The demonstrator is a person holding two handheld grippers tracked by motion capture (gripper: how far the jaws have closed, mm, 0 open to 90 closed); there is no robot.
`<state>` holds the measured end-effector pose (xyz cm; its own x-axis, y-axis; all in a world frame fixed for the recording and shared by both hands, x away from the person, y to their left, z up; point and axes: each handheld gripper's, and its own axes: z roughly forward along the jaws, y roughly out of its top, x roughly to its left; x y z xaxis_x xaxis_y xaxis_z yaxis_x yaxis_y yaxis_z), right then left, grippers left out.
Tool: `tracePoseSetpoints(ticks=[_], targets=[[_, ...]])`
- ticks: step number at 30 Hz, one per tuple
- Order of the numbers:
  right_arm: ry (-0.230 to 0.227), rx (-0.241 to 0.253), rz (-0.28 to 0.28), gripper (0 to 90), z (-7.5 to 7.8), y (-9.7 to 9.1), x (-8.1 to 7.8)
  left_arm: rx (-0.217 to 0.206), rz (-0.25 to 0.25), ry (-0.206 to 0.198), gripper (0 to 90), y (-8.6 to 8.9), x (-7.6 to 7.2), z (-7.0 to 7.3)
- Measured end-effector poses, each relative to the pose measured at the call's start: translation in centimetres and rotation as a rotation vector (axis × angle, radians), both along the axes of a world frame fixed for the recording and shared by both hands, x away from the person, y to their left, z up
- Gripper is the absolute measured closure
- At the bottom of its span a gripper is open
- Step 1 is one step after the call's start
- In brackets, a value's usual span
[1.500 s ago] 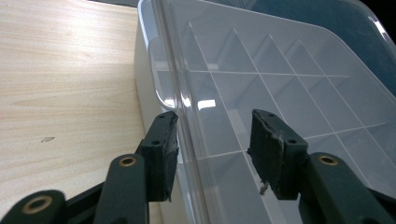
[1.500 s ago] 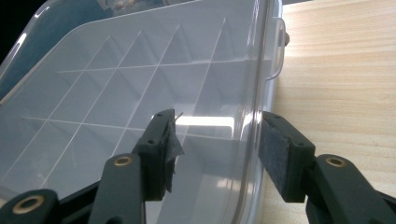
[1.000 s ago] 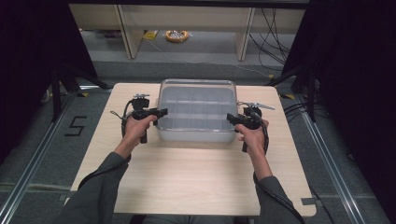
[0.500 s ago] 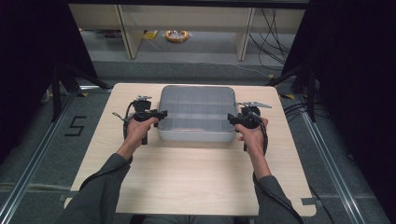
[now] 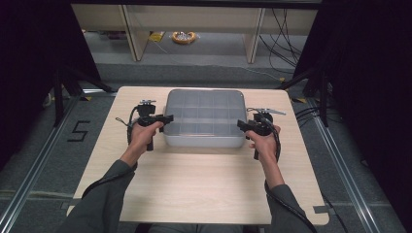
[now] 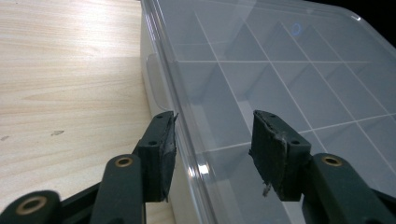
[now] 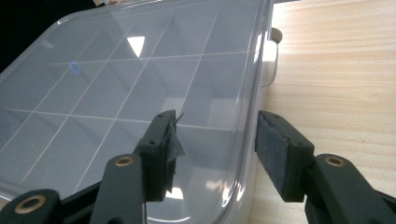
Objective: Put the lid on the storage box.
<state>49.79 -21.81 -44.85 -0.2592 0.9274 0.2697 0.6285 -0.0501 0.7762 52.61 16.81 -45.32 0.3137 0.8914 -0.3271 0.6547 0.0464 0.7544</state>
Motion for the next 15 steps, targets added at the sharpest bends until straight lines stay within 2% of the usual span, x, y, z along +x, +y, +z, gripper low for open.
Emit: tracePoseSetpoints(ticks=[2,3,4,6,7,8,9,10,11,15], targets=[[0.001,0.009,-0.005,49.5,0.1,0.0,-0.1,-0.009,0.016,0.002,45.1,0.0,-0.2,0.1],[0.013,0.039,-0.019,49.4,0.3,0.3,-0.3,-0.015,0.018,0.002,43.5,0.1,-0.2,0.2],[-0.001,0.018,0.001,49.3,0.4,0.0,-0.3,-0.017,0.018,-0.002,42.9,0.1,-0.4,0.4],[-0.012,0.013,0.005,48.5,0.6,0.0,-0.4,-0.035,0.022,-0.006,41.3,0.1,-0.6,0.6],[-0.007,0.013,-0.004,47.9,0.8,0.1,-0.5,-0.040,0.019,-0.005,40.6,0.3,-0.8,0.8],[0.014,0.033,-0.025,47.3,1.0,0.3,-0.7,-0.039,0.010,-0.004,39.7,0.5,-1.0,1.0],[-0.025,0.012,0.004,46.8,0.9,-0.1,-0.6,-0.055,0.009,-0.012,39.0,0.5,-1.2,1.1],[-0.017,0.031,-0.003,46.1,1.1,0.0,-0.8,-0.045,-0.006,-0.011,38.8,0.8,-1.5,1.2],[-0.021,0.013,0.004,44.4,1.1,-0.3,-1.0,-0.052,-0.006,-0.012,38.1,0.9,-1.8,1.3],[-0.011,0.026,0.014,40.5,1.3,-0.6,-1.8,-0.084,-0.039,-0.020,35.4,1.7,-3.1,1.4]])
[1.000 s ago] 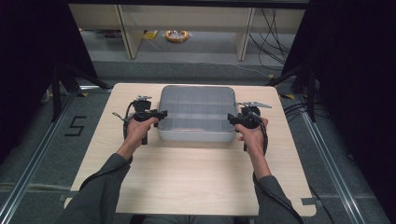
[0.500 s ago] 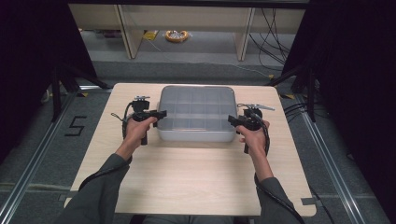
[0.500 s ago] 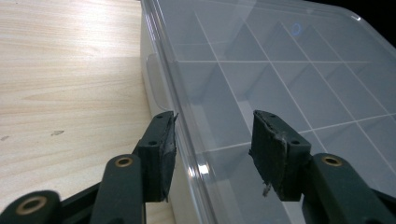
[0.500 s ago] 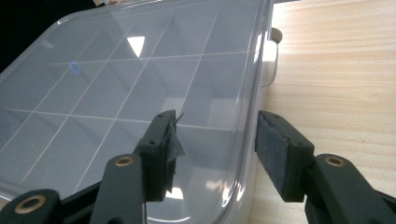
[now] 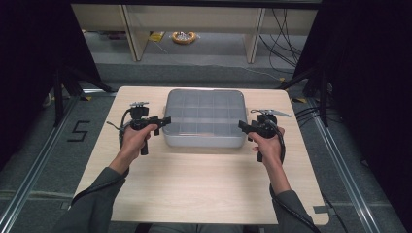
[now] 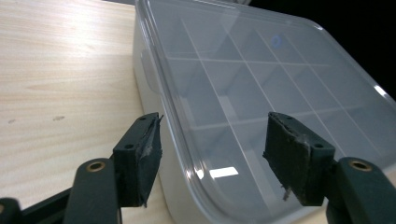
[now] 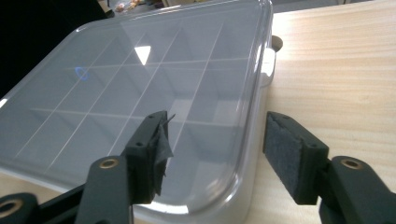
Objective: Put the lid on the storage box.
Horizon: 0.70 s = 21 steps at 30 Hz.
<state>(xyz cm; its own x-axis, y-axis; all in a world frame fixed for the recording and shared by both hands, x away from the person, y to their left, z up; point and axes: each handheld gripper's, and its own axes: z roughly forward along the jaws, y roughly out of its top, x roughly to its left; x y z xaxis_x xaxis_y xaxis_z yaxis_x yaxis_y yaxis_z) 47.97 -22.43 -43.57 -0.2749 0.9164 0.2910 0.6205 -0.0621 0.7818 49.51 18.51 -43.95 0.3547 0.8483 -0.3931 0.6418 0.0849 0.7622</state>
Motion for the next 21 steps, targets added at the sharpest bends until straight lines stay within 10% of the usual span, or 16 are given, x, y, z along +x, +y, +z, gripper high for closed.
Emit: tracePoseSetpoints(ticks=[21], targets=[[-0.040,0.028,0.104,24.4,-0.1,0.6,-4.2,0.013,-0.113,-0.063,25.7,-0.1,-5.2,0.0]])
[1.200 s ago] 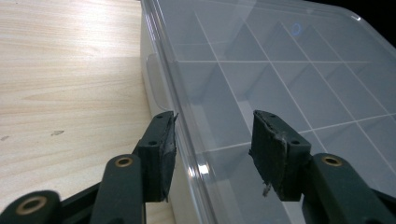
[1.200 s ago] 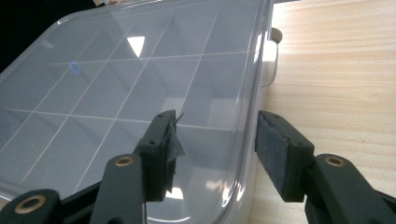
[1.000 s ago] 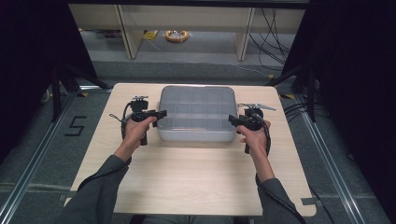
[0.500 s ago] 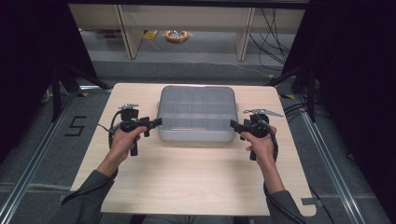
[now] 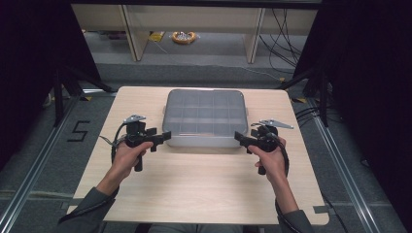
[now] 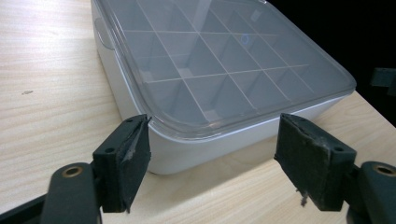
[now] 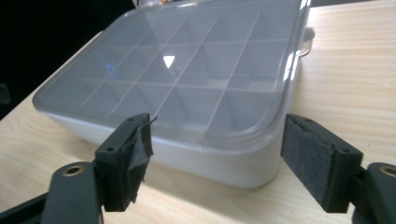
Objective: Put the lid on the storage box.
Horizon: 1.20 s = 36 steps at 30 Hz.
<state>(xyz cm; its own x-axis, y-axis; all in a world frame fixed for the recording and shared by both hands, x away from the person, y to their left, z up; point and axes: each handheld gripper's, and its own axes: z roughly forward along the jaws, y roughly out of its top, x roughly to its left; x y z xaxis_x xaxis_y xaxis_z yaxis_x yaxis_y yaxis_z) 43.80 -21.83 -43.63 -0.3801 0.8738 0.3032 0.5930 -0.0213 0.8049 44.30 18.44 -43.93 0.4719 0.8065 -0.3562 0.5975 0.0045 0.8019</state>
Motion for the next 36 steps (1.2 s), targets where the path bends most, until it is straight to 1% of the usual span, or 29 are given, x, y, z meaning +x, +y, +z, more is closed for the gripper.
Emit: tracePoseSetpoints(ticks=[1,2,3,4,5,6,7,9,10,11,12,13,14,15,16,17,18,19,22,24,26,27,28,30,31,32,33,34,36], targets=[[0.017,0.003,-0.005,23.8,0.0,0.2,-0.2,0.000,-0.005,-0.001,25.6,0.0,-0.1,-0.1],[0.008,-0.008,0.004,22.9,-0.1,0.2,-0.2,0.007,-0.007,0.002,25.4,0.0,-0.3,-0.2],[0.017,0.009,-0.019,21.7,-0.1,0.6,-0.4,0.007,-0.013,0.003,25.2,-0.1,-0.4,-0.3],[-0.001,-0.013,-0.003,20.5,-0.2,0.4,-0.3,0.009,-0.014,0.005,25.1,-0.1,-0.6,-0.5],[0.017,-0.016,-0.019,19.0,-0.3,0.6,-0.5,0.013,-0.018,0.010,24.8,-0.2,-0.7,-0.6],[0.007,-0.029,-0.006,18.6,-0.4,0.5,-0.5,0.017,-0.021,0.014,24.6,-0.2,-0.8,-0.7],[0.008,-0.016,0.002,18.4,-0.4,0.5,-0.6,0.017,-0.025,0.011,24.5,-0.2,-0.8,-0.9],[-0.003,-0.028,0.002,17.9,-0.5,0.5,-0.7,0.019,-0.026,0.018,24.3,-0.3,-1.0,-1.1],[0.005,-0.032,0.013,17.9,-0.5,0.4,-0.8,0.023,-0.029,0.021,24.0,-0.4,-1.1,-1.2],[-0.005,-0.030,0.001,17.8,-0.5,0.5,-0.9,0.022,-0.032,0.023,23.8,-0.5,-1.2,-1.3],[0.021,-0.007,-0.019,17.8,-0.4,0.8,-1.2,0.022,-0.035,0.024,23.8,-0.6,-1.3,-1.4],[-0.021,-0.027,0.002,17.7,-0.6,0.5,-1.0,0.021,-0.040,0.023,23.8,-0.7,-1.4,-1.4],[0.011,0.012,-0.014,17.6,-0.4,0.8,-1.3,0.019,-0.043,0.022,23.7,-0.8,-1.5,-1.4],[-0.039,-0.016,0.001,17.5,-0.5,0.6,-1.1,0.021,-0.047,0.019,23.6,-0.8,-1.6,-1.4],[0.000,-0.006,-0.021,17.5,-0.2,0.9,-1.5,0.021,-0.049,0.017,23.6,-0.9,-1.8,-1.4],[-0.059,-0.028,0.004,17.5,-0.4,0.6,-1.3,0.023,-0.051,0.013,23.5,-1.0,-1.9,-1.4],[-0.045,-0.016,-0.002,17.5,-0.2,0.8,-1.5,0.017,-0.052,0.012,23.4,-1.1,-2.0,-1.5],[-0.065,-0.022,0.004,17.4,-0.2,0.7,-1.4,0.015,-0.055,0.014,23.3,-1.3,-2.1,-1.6],[-0.068,-0.039,0.011,17.4,-0.1,0.8,-1.6,0.023,-0.067,0.021,23.1,-1.7,-2.5,-1.9],[-0.053,-0.034,0.006,17.5,-0.2,1.1,-1.8,0.027,-0.079,0.026,23.1,-1.9,-2.7,-2.2],[-0.058,-0.039,0.021,17.6,-0.4,1.0,-1.9,0.029,-0.086,0.034,22.5,-2.0,-2.9,-2.4],[-0.042,-0.033,0.010,17.6,-0.4,1.2,-2.0,0.029,-0.086,0.039,22.1,-2.1,-3.0,-2.5],[-0.050,-0.022,0.018,17.6,-0.5,1.3,-2.0,0.028,-0.086,0.039,22.0,-2.1,-3.1,-2.5],[-0.044,-0.037,0.026,17.4,-0.5,1.2,-2.1,0.029,-0.089,0.032,22.0,-2.2,-3.3,-2.6],[-0.020,-0.022,0.025,17.5,-0.5,1.3,-2.3,0.032,-0.098,0.031,21.9,-2.3,-3.4,-2.7],[-0.035,-0.026,0.028,17.6,-0.6,1.4,-2.3,0.034,-0.099,0.030,21.7,-2.4,-3.6,-2.8],[-0.036,-0.033,0.033,17.6,-0.6,1.3,-2.3,0.038,-0.096,0.031,21.3,-2.5,-3.7,-2.8],[-0.020,-0.035,0.026,17.6,-0.5,1.4,-2.5,0.035,-0.099,0.034,20.8,-2.6,-3.9,-2.9],[-0.033,-0.043,0.037,17.6,-0.6,1.3,-2.5,0.028,-0.113,0.032,20.5,-2.7,-4.2,-3.0]])
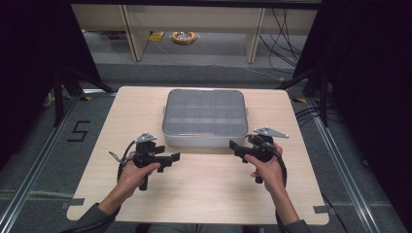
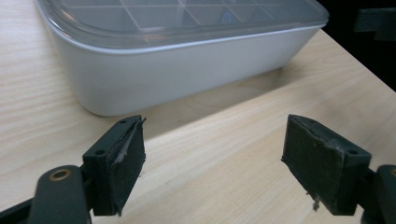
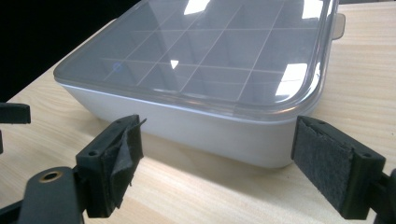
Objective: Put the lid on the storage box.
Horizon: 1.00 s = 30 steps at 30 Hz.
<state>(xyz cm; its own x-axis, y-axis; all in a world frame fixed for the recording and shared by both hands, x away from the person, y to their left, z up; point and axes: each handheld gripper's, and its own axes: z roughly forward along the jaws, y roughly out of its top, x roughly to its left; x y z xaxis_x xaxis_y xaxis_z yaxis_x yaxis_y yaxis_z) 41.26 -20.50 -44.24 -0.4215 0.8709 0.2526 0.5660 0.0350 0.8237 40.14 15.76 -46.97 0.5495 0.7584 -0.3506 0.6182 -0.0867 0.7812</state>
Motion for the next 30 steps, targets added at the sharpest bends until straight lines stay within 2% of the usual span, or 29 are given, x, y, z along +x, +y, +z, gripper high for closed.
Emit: tracePoseSetpoints(ticks=[2,3,5,6,8,10,11,12,13,14,15,16,17,19,20,21,22,23,24,25,27,28,30], targets=[[0.005,0.023,-0.003,17.6,0.0,0.2,-0.3,0.000,-0.001,-0.001,20.3,-0.1,-0.3,-0.1],[0.000,-0.004,-0.003,17.7,-0.1,0.1,-0.3,0.001,-0.007,0.001,19.9,-0.1,-0.5,-0.2],[0.011,0.008,0.000,17.6,-0.1,0.3,-0.5,-0.004,-0.013,0.004,18.5,-0.1,-0.7,-0.5],[0.037,0.034,-0.019,17.5,-0.1,0.6,-0.8,-0.003,-0.021,0.007,17.8,0.0,-0.8,-0.6],[0.012,-0.003,0.006,16.8,-0.3,0.3,-0.7,-0.007,-0.020,0.011,16.6,0.2,-1.1,-0.9],[0.023,0.008,0.001,16.8,-0.3,0.5,-0.9,-0.003,-0.023,0.019,15.6,0.4,-1.4,-1.1],[0.027,0.033,-0.003,16.7,-0.4,0.7,-1.1,-0.004,-0.027,0.018,15.3,0.5,-1.5,-1.3],[0.026,0.019,0.018,16.4,-0.4,0.6,-1.1,0.003,-0.030,0.021,15.3,0.7,-1.7,-1.4],[0.023,0.004,0.014,16.4,-0.4,0.6,-1.2,0.004,-0.027,0.018,15.2,0.8,-1.9,-1.5],[0.031,0.018,0.020,16.4,-0.4,0.8,-1.3,0.009,-0.031,0.013,15.2,1.0,-2.1,-1.5],[0.031,0.012,0.016,16.4,-0.5,0.8,-1.4,0.006,-0.030,0.011,15.3,1.0,-2.3,-1.5],[0.059,0.028,0.002,16.4,-0.4,1.1,-1.7,0.014,-0.032,0.008,15.3,1.1,-2.4,-1.6],[0.024,0.015,0.020,16.4,-0.6,0.9,-1.6,0.009,-0.032,0.011,15.3,1.2,-2.6,-1.6],[0.030,0.000,0.039,16.2,-0.6,0.9,-1.8,0.007,-0.035,0.012,15.3,1.3,-2.9,-1.6],[0.035,0.004,0.026,16.2,-0.7,1.1,-1.9,0.007,-0.039,0.011,15.3,1.3,-3.1,-1.6],[0.037,-0.009,0.036,16.2,-0.7,1.1,-2.0,0.020,-0.050,0.002,15.3,1.4,-3.2,-1.6],[0.027,0.001,0.050,16.2,-0.8,1.1,-2.1,0.022,-0.046,-0.004,15.2,1.4,-3.4,-1.6],[0.063,0.012,0.024,16.2,-0.8,1.4,-2.4,0.031,-0.046,-0.013,15.3,1.5,-3.6,-1.7],[0.031,-0.008,0.043,16.2,-0.9,1.2,-2.3,0.036,-0.041,-0.016,15.2,1.6,-3.7,-1.7],[0.046,-0.003,0.037,16.2,-0.9,1.4,-2.5,0.032,-0.046,-0.014,15.3,1.6,-3.9,-1.8],[0.040,-0.013,0.054,16.2,-1.1,1.3,-2.8,0.033,-0.051,-0.008,15.3,1.8,-4.2,-1.9],[0.050,0.008,0.047,16.2,-1.1,1.5,-3.0,0.033,-0.051,-0.007,15.3,1.9,-4.3,-1.9],[0.047,0.001,0.063,16.2,-1.3,1.4,-3.2,0.036,-0.061,-0.006,15.3,2.0,-4.6,-1.9]])
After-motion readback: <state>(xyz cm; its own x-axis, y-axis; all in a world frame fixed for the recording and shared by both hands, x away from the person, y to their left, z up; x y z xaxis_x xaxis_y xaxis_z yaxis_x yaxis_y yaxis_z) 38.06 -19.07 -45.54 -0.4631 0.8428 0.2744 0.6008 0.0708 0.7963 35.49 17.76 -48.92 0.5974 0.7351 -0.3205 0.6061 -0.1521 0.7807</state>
